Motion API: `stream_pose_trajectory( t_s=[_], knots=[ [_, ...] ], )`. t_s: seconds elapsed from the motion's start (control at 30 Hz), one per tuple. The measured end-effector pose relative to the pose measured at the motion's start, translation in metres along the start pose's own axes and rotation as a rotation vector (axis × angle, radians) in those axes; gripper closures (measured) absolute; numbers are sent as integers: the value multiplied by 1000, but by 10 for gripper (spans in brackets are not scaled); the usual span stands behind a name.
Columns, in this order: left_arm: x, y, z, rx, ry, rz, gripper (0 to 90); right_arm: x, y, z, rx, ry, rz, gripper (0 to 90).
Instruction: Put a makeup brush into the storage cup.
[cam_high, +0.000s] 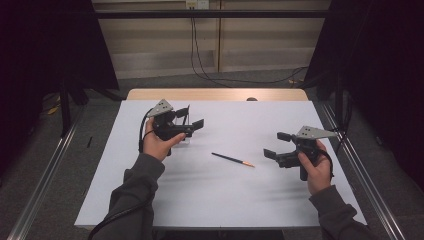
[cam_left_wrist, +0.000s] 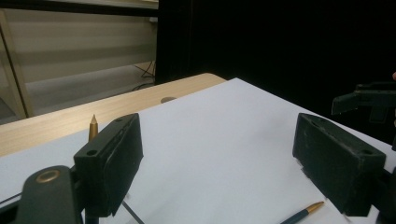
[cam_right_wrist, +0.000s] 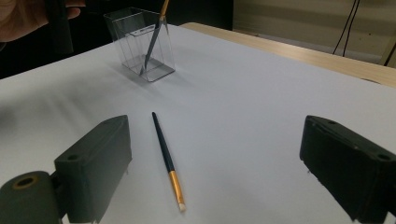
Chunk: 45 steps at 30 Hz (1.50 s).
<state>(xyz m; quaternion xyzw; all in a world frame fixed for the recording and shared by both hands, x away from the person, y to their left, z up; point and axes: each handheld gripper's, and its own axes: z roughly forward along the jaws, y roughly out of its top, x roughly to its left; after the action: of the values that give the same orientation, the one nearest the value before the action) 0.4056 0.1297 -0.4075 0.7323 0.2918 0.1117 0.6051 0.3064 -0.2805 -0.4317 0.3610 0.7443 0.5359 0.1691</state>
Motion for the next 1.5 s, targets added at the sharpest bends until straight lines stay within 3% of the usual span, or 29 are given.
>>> stream_pose_trajectory(
  t_s=[0.07,0.1,0.17,0.2,0.53,0.83,1.5],
  knots=[
    [0,-1,1,-6,-16,0,154,0,0,0,-1,-2,2,85],
    [-1,-1,1,2,-2,5,152,0,0,0,-1,0,1,85],
    [-2,-2,1,3,-25,9,152,0,0,0,-1,1,1,85],
    [-3,-3,2,6,-13,8,152,0,0,0,-1,1,2,85],
    [-8,-4,7,28,-36,17,148,0,0,0,0,1,0,86],
    [-12,-6,12,43,-85,23,144,-1,1,-1,-2,-3,-2,85],
    [-20,-9,22,29,-138,28,142,-1,0,-2,-4,-2,5,86]
  ],
)
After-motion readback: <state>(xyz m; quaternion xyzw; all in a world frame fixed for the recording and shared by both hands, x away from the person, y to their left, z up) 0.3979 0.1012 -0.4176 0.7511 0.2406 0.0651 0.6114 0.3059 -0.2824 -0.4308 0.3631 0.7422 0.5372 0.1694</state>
